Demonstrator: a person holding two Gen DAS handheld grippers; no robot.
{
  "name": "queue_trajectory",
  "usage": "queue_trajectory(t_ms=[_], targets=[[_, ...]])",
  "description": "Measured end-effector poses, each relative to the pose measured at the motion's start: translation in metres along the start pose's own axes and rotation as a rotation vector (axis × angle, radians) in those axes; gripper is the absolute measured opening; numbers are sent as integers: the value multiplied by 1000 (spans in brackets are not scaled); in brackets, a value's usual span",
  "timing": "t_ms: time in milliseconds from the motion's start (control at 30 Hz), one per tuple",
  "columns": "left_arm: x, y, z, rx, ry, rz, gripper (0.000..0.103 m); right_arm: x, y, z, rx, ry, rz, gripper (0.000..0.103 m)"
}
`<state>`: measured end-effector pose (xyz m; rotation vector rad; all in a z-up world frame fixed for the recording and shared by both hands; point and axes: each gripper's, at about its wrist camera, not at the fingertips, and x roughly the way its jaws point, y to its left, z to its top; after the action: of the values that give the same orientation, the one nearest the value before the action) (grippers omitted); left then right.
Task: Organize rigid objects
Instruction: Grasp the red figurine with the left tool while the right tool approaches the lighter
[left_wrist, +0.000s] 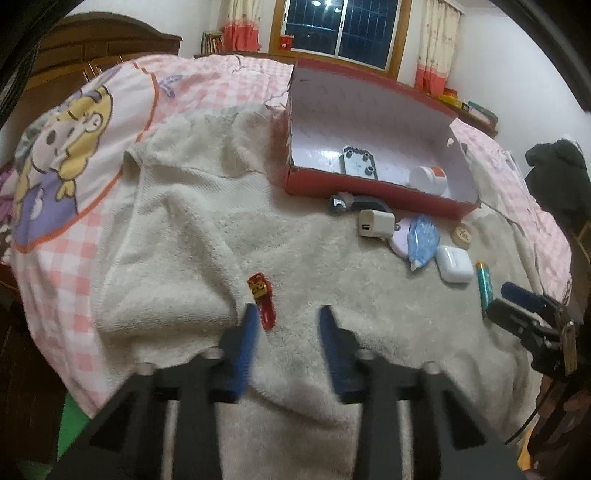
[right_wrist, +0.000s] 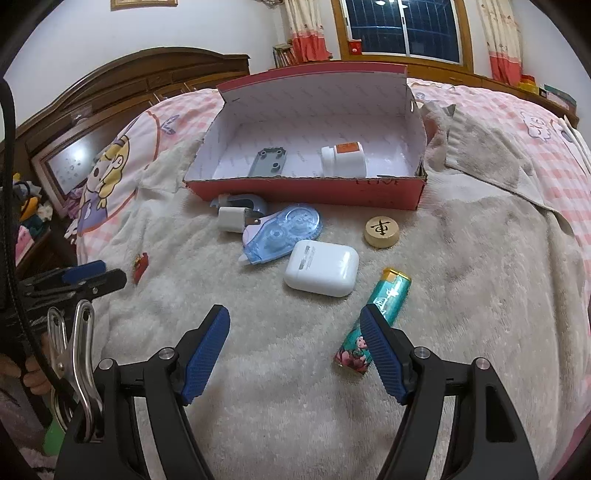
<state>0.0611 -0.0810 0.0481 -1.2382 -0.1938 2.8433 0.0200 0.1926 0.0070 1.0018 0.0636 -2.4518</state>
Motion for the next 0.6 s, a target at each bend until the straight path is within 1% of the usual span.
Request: queue_trajectory(t_ms=[67,167,300,367,433,600], targets=[[5,1,2,-2,-3,-4,23,0,0,-1,1,1,-3,75],[9,-1,5,17,-21,-20,23,1,0,-2,5,5,-4,75],[21,1,5,13,6,4,23,3,-1,-3,10,11,-1,75],[25,7,2,-9,14,28,23,3,-1,-3,9,10,-2,75],[28,13,-2,-28,25,29,27,4,-1,-3,12,9,-3,75],[36,16,-6,-37,32,26,29,8,-3,-5,18,16,-2,75]])
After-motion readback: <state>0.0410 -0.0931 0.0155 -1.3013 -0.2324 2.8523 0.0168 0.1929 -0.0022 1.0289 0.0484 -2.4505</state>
